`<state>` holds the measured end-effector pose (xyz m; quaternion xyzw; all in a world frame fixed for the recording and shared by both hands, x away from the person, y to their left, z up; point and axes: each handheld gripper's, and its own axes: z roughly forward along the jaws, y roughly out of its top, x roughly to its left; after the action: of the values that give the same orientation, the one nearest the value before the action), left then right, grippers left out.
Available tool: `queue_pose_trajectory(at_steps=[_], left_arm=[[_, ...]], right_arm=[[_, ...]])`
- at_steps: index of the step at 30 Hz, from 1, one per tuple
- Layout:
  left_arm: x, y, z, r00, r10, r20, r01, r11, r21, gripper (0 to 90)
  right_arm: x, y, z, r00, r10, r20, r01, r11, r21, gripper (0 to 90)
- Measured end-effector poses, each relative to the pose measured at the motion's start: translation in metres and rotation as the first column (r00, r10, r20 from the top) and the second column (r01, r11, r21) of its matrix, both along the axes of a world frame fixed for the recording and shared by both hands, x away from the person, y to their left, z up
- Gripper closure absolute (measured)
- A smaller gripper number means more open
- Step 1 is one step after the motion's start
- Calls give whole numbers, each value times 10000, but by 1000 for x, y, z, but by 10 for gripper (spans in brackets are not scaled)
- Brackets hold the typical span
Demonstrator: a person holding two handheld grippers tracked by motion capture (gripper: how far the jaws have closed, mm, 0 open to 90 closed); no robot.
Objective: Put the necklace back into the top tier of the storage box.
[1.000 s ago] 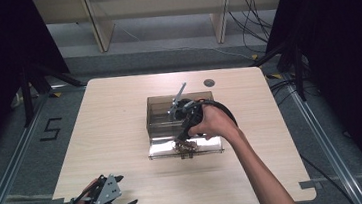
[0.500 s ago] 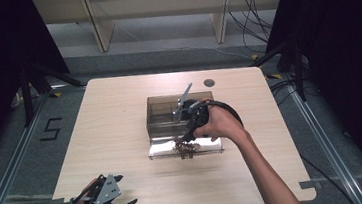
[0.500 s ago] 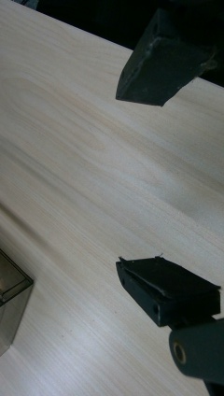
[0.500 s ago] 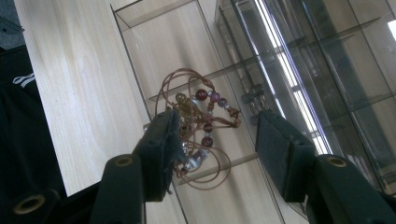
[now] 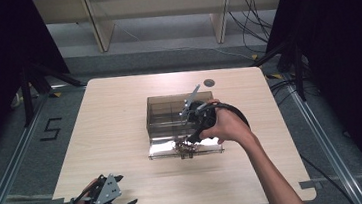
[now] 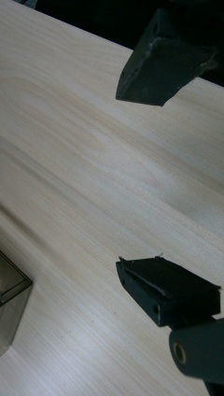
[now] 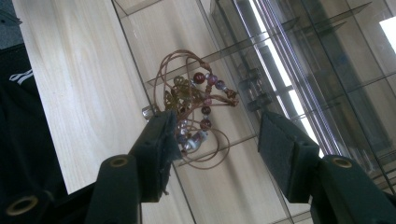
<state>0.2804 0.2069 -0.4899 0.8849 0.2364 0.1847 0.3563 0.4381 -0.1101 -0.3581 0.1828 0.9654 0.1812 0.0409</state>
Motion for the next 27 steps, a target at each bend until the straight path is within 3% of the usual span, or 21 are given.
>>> queue_pose_trajectory(at_steps=[7,8,10,11,12,14,19,20,27], left_arm=[[0,1,0,10000,-6,30,5,9999,121,151],[0,0,0,10000,47,35,-47,10000,-46,151],[0,0,1,9998,36,201,-37,10000,23,151],[0,0,0,10000,61,10,-61,10000,-68,151],[0,1,0,10000,24,44,-25,9999,129,151],[0,0,0,10000,51,29,-51,10000,-19,151],[0,0,0,9998,132,119,-134,9998,156,151],[0,0,0,10000,77,29,-77,10000,-18,151],[1,1,0,9999,18,147,-18,10000,-7,151]], right_arm=[[-4,-3,2,9999,56,161,-56,10000,0,463],[-5,-4,1,9997,117,195,-116,9999,-20,462],[-6,-4,1,9998,67,186,-65,9999,-79,461],[-8,-5,1,9999,-11,160,10,10000,12,461],[-10,-7,-1,10000,-10,63,9,9998,195,459],[-12,-8,-1,9999,-127,58,126,9997,190,457],[-16,-16,-3,9998,-146,142,141,9994,317,455],[-18,-18,-3,9996,-254,146,250,9993,271,454],[-26,-26,-6,9992,-346,217,337,9985,426,452]])
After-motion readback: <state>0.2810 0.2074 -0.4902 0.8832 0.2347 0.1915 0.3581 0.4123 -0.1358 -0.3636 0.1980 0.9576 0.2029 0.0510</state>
